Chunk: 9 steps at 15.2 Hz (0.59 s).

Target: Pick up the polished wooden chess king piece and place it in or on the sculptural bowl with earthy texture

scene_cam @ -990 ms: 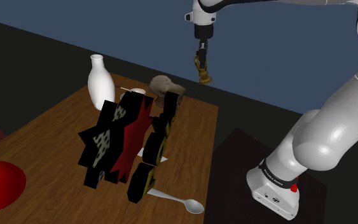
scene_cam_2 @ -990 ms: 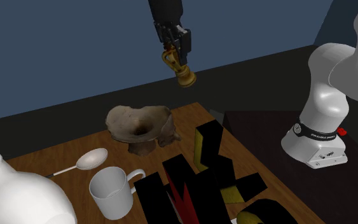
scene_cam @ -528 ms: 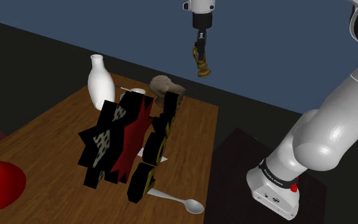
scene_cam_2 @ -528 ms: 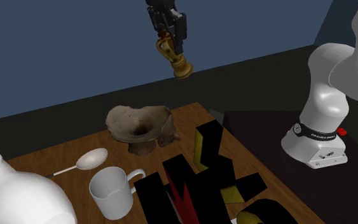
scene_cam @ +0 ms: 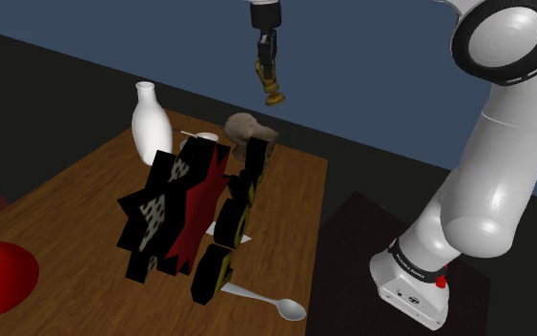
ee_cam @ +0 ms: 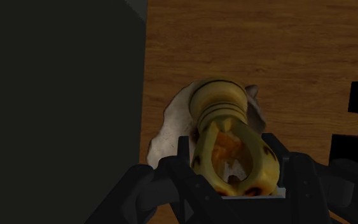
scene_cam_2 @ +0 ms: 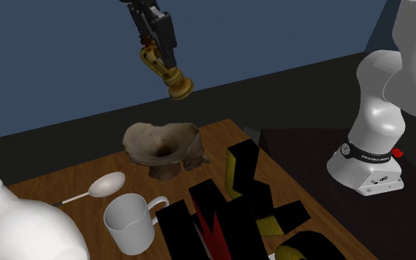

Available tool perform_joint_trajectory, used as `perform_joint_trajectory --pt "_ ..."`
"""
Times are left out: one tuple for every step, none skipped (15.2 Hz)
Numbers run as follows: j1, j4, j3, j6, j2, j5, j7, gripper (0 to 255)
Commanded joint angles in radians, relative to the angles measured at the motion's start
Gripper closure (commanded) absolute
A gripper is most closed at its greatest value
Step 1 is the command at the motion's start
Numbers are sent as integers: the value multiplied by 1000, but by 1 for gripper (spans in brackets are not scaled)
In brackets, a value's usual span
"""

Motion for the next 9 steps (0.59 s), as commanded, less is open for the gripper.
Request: perform_joint_trajectory --pt "18 157 9 -59 100 0 19 255" --pt "18 135 8 -43 95 1 21 255" --pt "17 114 8 -27 90 2 23 255" --pt "17 94 9 -11 85 2 25 255" --pt "17 75 9 4 82 2 26 255" --pt "16 56 9 19 78 3 28 255" --pt "16 38 9 34 75 3 30 255" --pt "15 20 9 49 72 3 32 255" --pt "15 3 9 63 70 3 33 255"
